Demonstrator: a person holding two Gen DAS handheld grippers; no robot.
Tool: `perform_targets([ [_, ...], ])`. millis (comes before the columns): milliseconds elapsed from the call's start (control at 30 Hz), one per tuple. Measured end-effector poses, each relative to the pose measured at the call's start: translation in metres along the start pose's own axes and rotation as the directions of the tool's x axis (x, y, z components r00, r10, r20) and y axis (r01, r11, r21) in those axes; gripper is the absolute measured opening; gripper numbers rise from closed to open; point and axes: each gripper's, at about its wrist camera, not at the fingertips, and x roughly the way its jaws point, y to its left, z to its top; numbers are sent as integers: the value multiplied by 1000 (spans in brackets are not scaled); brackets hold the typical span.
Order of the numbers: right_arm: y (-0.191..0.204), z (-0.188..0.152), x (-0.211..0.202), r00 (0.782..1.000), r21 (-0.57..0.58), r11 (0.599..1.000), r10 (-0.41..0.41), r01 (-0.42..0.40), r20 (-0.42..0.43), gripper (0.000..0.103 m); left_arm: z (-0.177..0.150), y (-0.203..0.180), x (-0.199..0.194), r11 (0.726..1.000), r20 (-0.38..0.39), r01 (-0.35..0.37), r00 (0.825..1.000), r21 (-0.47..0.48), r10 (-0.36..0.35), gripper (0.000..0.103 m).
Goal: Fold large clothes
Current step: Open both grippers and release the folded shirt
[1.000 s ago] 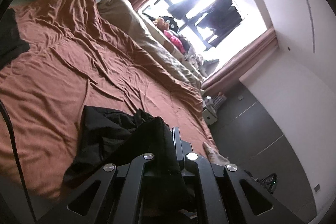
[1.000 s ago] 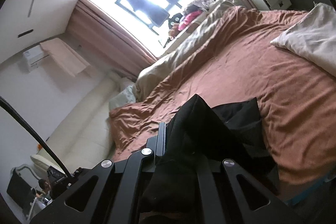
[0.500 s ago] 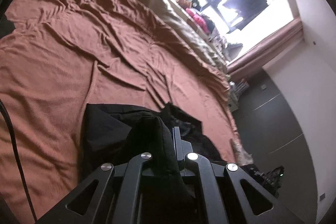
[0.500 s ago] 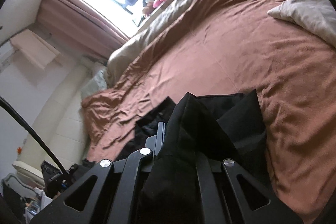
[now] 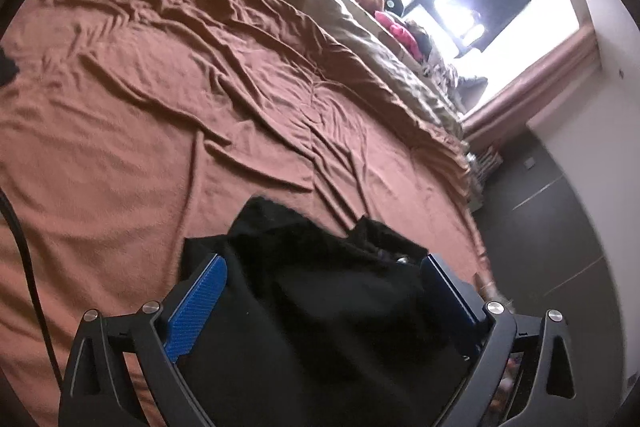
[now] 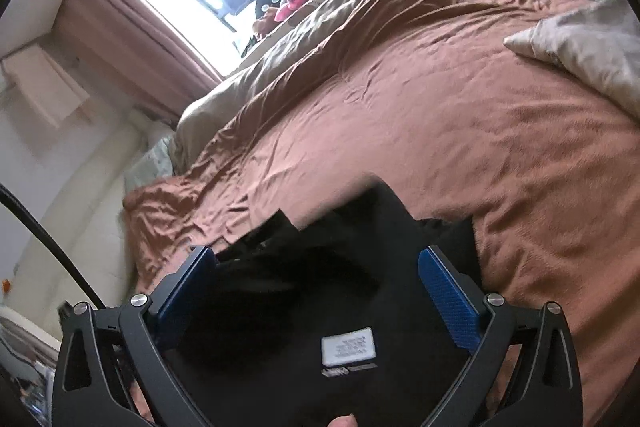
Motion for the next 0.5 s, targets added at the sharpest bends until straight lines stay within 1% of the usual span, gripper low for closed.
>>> perform_targets([
  [67,1,2,0,999,-31,999,-23,23,-22,102,0,0,1,999,-21,-23,1000,38,24,98],
  [133,2,7,1,997,-62,997,-44,40,-60,102,1,5,8,997,-67,-42,997,57,46,96],
  [167,3,9,1,995,-80,996,-56,50,-78,102,1,8,12,997,-81,-47,995,63,53,92],
  [200,6,13,4,992,-109,991,-88,77,-93,101,1,10,18,996,-99,-60,993,73,67,86],
  [233,8,16,7,989,-128,987,-109,96,-99,101,1,11,23,994,-116,-70,990,86,80,84],
  [300,13,21,16,982,-168,978,-145,124,-120,90,1,13,38,990,-163,-71,983,120,90,82],
  [333,15,23,22,977,-183,973,-164,138,-137,87,1,14,49,987,-198,-73,975,141,100,82],
  [367,15,26,29,971,-193,969,-184,153,-151,80,2,16,57,985,-226,-80,967,155,115,82],
  [400,12,31,41,964,-201,965,-202,166,-174,77,2,18,67,982,-255,-89,958,169,131,82],
  [433,12,33,48,959,-207,963,-213,173,-188,76,2,20,77,979,-284,-93,948,181,142,82],
  [500,13,39,66,944,-220,955,-247,199,-217,75,4,25,90,975,-302,-107,939,196,164,82],
])
